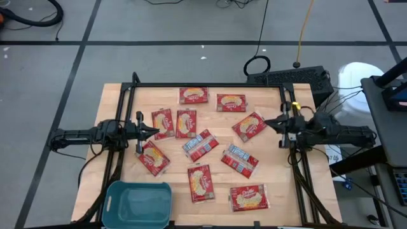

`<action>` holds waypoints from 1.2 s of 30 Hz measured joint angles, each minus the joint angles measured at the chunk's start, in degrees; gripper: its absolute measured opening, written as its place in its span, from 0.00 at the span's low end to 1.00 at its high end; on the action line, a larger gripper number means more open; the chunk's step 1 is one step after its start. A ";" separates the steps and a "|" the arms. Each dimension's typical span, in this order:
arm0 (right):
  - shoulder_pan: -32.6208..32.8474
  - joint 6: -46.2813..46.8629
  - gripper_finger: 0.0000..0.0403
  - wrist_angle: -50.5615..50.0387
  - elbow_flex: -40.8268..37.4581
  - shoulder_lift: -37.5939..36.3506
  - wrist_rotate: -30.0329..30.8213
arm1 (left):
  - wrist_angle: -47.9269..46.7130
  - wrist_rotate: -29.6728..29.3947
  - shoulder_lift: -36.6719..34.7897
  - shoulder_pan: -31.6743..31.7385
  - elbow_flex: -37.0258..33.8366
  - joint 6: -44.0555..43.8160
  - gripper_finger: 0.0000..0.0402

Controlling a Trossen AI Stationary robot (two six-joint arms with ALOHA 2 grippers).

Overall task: Sort popcorn bags into baskets
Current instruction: Put the popcorn sachet into the bin

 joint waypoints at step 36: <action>0.00 12.06 0.00 -60.83 68.24 45.32 -4.63 | 3.10 -1.26 -0.01 0.00 0.00 0.43 0.06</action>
